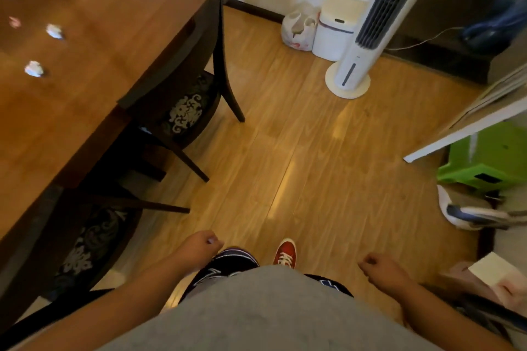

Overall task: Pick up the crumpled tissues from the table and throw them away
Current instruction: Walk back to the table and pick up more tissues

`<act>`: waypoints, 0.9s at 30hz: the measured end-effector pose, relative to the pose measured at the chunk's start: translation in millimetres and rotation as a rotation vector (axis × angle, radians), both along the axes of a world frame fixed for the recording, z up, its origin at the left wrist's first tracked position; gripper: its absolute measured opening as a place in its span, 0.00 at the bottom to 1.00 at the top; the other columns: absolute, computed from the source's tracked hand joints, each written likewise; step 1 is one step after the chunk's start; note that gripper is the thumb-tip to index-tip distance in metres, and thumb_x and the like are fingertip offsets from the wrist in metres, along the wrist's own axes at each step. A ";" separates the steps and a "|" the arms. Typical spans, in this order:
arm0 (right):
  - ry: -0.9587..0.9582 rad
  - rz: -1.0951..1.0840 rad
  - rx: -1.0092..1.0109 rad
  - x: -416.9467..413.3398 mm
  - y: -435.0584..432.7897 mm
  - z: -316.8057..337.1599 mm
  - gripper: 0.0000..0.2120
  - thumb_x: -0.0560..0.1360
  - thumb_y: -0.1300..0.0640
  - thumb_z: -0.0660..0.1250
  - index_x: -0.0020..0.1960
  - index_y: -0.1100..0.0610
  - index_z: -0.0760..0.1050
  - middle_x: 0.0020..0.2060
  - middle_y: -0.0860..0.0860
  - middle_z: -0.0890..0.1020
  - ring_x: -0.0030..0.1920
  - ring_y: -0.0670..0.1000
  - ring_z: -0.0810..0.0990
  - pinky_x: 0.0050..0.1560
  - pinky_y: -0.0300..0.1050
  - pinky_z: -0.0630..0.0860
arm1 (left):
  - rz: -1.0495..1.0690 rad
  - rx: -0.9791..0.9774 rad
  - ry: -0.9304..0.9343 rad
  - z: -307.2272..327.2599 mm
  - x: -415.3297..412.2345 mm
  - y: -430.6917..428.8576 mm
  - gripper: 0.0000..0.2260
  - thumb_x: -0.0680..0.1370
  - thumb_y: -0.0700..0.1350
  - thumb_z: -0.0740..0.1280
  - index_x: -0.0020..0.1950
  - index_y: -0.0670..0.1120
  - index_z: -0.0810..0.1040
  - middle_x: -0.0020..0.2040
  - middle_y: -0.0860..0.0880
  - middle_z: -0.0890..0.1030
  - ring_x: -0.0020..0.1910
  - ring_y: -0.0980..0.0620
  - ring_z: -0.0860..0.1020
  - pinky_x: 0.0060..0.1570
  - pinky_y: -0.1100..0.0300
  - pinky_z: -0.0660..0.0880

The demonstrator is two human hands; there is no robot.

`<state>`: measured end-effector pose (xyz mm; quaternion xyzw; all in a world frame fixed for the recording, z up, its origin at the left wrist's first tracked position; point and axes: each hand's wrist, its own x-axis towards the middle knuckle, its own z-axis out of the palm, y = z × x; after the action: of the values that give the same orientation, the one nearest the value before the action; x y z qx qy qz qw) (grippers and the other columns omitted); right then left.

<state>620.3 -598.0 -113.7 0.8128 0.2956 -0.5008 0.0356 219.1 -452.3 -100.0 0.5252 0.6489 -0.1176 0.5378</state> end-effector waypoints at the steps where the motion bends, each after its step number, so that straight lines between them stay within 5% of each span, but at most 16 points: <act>1: -0.003 0.035 0.019 2.4 25.3 3.5 0.10 0.78 0.51 0.64 0.42 0.56 0.76 0.41 0.55 0.82 0.42 0.54 0.81 0.45 0.49 0.77 | 0.023 -0.001 0.026 -0.5 -6.8 4.7 0.12 0.79 0.48 0.65 0.47 0.39 0.78 0.44 0.41 0.81 0.41 0.47 0.77 0.42 0.56 0.72; 6: 0.024 0.180 0.096 -1.0 155.9 12.9 0.09 0.78 0.51 0.64 0.39 0.52 0.74 0.39 0.53 0.80 0.40 0.51 0.79 0.38 0.44 0.72 | 0.113 -0.044 0.106 -10.1 -36.1 40.1 0.12 0.78 0.49 0.65 0.41 0.43 0.77 0.38 0.46 0.80 0.35 0.51 0.76 0.36 0.59 0.69; 16: 0.011 0.204 0.103 -10.4 324.9 17.6 0.09 0.78 0.51 0.65 0.45 0.56 0.77 0.42 0.56 0.82 0.45 0.56 0.82 0.45 0.50 0.77 | 0.172 -0.066 0.112 -30.3 -44.6 198.5 0.12 0.78 0.48 0.64 0.42 0.41 0.76 0.39 0.44 0.79 0.37 0.50 0.75 0.39 0.59 0.70; 24: -0.029 0.152 0.033 18.8 396.2 37.4 0.11 0.77 0.50 0.66 0.45 0.58 0.78 0.42 0.58 0.83 0.45 0.58 0.82 0.53 0.56 0.79 | -0.019 -0.023 -0.106 32.4 26.9 334.5 0.04 0.78 0.52 0.65 0.46 0.53 0.77 0.45 0.52 0.80 0.45 0.54 0.78 0.44 0.58 0.75; 27: -0.028 0.191 0.065 21.1 443.5 54.8 0.09 0.77 0.49 0.65 0.44 0.54 0.77 0.43 0.53 0.83 0.45 0.53 0.82 0.47 0.51 0.79 | -0.015 0.022 -0.242 73.5 58.2 374.8 0.04 0.77 0.57 0.64 0.48 0.60 0.76 0.46 0.57 0.80 0.47 0.59 0.79 0.41 0.64 0.73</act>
<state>641.4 -154.5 -58.9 0.7885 0.3872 -0.4740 0.0611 277.3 -77.6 -26.5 0.5462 0.5767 -0.0500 0.6055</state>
